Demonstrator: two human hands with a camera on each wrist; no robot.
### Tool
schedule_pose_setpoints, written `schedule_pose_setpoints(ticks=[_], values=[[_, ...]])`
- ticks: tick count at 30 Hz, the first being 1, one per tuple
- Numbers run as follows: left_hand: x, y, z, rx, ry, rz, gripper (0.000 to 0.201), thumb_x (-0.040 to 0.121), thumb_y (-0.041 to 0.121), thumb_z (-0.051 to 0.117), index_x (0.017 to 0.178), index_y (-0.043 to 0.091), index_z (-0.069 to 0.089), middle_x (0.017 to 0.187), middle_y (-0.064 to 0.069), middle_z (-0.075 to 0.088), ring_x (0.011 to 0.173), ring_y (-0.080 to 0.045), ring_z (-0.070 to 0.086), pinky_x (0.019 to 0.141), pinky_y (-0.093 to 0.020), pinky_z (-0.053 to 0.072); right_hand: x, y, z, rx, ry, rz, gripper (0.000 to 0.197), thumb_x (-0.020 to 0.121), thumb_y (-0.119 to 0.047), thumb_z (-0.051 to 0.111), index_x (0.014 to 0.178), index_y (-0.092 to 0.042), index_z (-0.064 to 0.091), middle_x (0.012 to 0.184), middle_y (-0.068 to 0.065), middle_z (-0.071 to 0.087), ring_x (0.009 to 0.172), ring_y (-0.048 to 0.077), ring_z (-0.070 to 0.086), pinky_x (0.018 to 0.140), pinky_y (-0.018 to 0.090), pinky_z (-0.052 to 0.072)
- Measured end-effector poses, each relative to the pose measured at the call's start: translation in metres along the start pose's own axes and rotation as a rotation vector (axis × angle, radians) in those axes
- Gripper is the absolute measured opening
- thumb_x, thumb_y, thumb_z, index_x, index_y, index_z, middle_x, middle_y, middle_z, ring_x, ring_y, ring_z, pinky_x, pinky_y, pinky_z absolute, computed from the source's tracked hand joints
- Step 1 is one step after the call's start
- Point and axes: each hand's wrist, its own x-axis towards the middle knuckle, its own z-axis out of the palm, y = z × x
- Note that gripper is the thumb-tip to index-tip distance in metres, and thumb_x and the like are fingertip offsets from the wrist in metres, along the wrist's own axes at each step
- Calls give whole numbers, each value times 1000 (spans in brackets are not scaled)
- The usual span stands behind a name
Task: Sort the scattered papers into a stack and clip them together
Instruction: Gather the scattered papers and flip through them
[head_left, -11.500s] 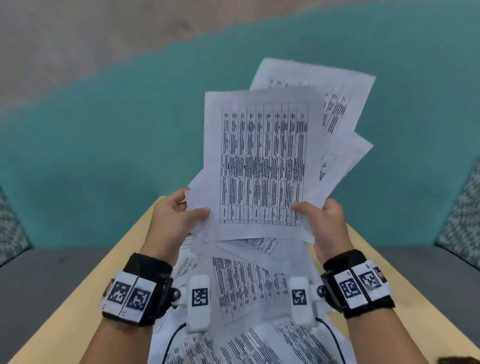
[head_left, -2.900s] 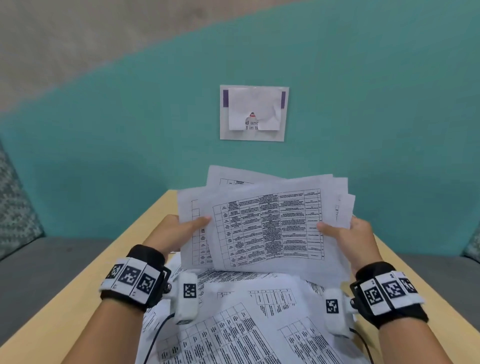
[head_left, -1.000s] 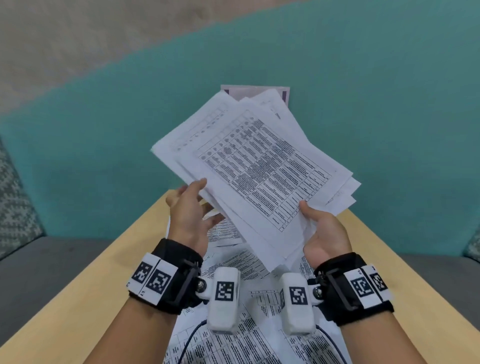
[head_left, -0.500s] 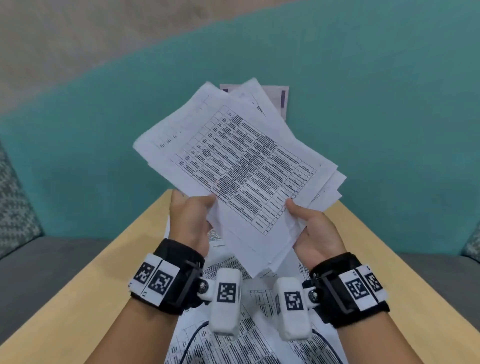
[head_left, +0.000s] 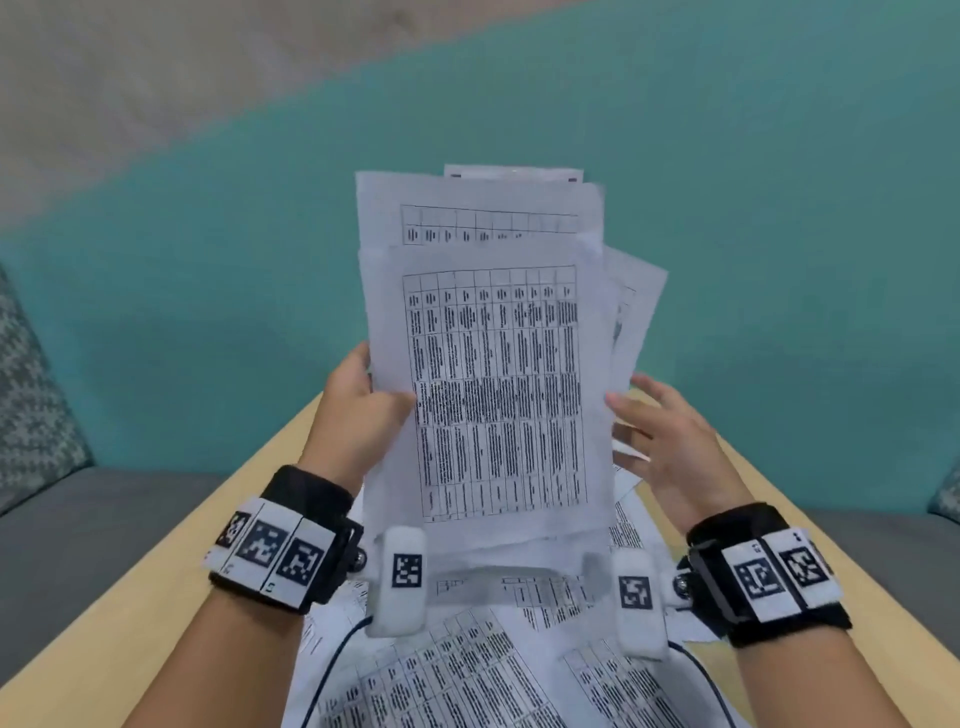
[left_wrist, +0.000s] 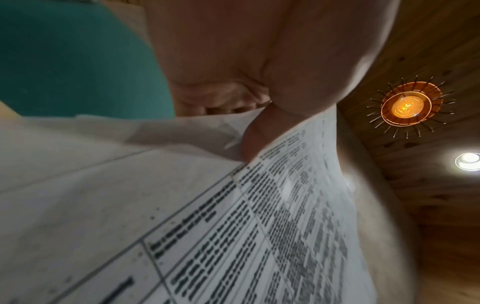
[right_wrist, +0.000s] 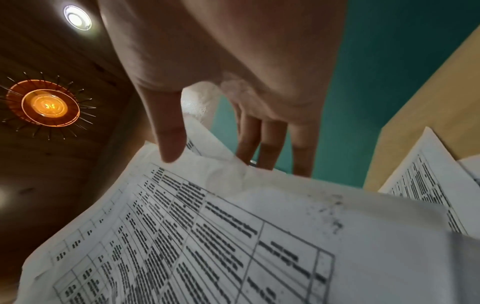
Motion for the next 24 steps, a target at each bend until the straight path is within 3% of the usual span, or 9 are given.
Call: schedule_pose_setpoints(ticks=[3, 7, 9, 11, 12, 14, 16, 19, 24], values=[[0, -1, 1, 1, -33, -16, 55, 88, -18, 51, 108, 30, 67, 104, 10, 78, 103, -17, 73, 91, -41, 57, 0, 1, 4, -49, -78, 18, 41, 84, -9, 74, 124, -15, 66, 117, 13, 75, 91, 27, 68, 85, 43, 51], [-4, -2, 10, 2, -16, -22, 51, 90, -17, 52, 116, 26, 64, 107, 10, 76, 101, -10, 72, 93, -36, 57, -1, 5, 17, -145, 20, -82, 25, 88, -4, 73, 113, -7, 73, 108, 7, 78, 98, 29, 73, 93, 44, 55], [-6, -2, 16, 12, 1, -17, 48, 91, -14, 52, 119, 24, 62, 111, 10, 73, 104, -9, 70, 97, -39, 56, -4, 6, 24, -224, 82, -189, 15, 90, -5, 72, 103, -12, 73, 100, -3, 78, 97, 20, 74, 91, 37, 57], [-7, -3, 20, 13, 9, -19, 44, 93, -10, 54, 121, 23, 61, 116, 8, 72, 108, -13, 69, 99, -43, 55, -6, 7, 30, -238, 111, -240, 15, 93, -5, 69, 88, -19, 66, 82, -21, 73, 80, -2, 68, 79, 20, 52], [-8, -4, 22, 7, 7, -24, 42, 94, -8, 54, 122, 23, 59, 118, 7, 71, 110, -15, 68, 101, -45, 54, -7, 7, 33, -231, 122, -245, 18, 94, -5, 68, 85, -21, 62, 78, -23, 71, 74, -7, 65, 77, 16, 51], [-9, -5, 25, -4, 2, -36, 42, 96, -5, 54, 124, 26, 55, 123, 7, 69, 115, -16, 66, 104, -46, 52, -6, 11, 35, -209, 126, -225, 16, 94, -6, 66, 101, -20, 65, 93, -16, 72, 88, 1, 67, 84, 23, 51], [-9, -7, 27, -6, -7, -43, 41, 98, -4, 53, 127, 25, 55, 126, 6, 68, 118, -16, 65, 107, -46, 50, -6, 13, 38, -204, 121, -205, 26, 96, -6, 65, 118, -21, 65, 106, -12, 71, 101, 8, 66, 89, 28, 48], [-10, -8, 28, -1, -3, -41, 40, 99, -5, 49, 129, 19, 59, 124, 4, 70, 116, -18, 66, 106, -44, 51, -5, 14, 38, -221, 109, -207, 26, 98, -8, 62, 118, -25, 64, 106, -16, 69, 101, 5, 65, 90, 27, 46], [-9, -2, 25, -36, 19, -21, 35, 97, -5, 53, 124, 17, 62, 111, 10, 72, 103, -9, 68, 85, -26, 54, -7, 10, 38, -220, 129, -225, 25, 97, -7, 62, 115, -25, 64, 105, -15, 70, 98, 4, 65, 82, 22, 48]])
